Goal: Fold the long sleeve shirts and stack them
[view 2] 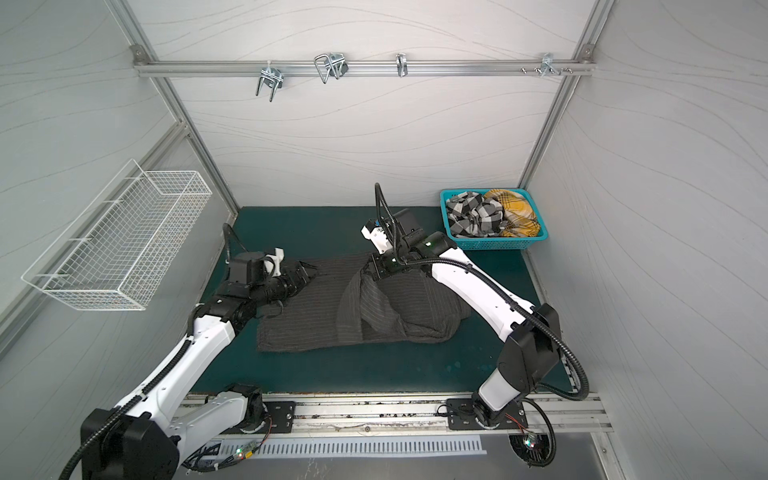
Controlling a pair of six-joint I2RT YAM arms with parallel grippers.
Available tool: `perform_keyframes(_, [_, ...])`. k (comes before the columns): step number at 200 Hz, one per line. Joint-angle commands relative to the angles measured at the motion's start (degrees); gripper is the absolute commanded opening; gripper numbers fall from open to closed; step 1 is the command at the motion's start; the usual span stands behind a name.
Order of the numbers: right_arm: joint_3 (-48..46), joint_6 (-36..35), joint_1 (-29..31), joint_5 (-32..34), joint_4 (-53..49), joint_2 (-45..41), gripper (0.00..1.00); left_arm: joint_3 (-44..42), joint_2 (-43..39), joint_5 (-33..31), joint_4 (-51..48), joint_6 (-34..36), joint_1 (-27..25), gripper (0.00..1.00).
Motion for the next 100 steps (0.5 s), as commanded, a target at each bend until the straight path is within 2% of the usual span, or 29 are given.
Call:
perform_keyframes(1, [-1.32,1.84,-1.31,-6.31,2.20,-3.80,0.00,0.08,-3.99,-5.19,3.68,7.19,-7.84,0.96])
perform_keyframes(36, [-3.87,3.32,-2.74,-7.76,3.04,-4.67,0.00,-2.44,-6.03,-17.04,-1.92,11.33,-20.03,0.97])
perform_keyframes(66, [-4.80,5.38,-3.26,-8.73,4.31,-5.25,0.00,-3.28,-3.98,-23.06,-4.26,11.67,-28.83,0.97])
perform_keyframes(86, [-4.39,4.96,-3.42,-6.06,2.75,-3.81,0.00,-1.61,0.63,-27.23,-6.29,11.35,-31.30,0.94])
perform_keyframes(100, [-4.55,5.01,-4.72,-4.67,1.25,-1.59,0.00,-0.42,4.02,-27.37,-5.99,11.06,-31.39,0.91])
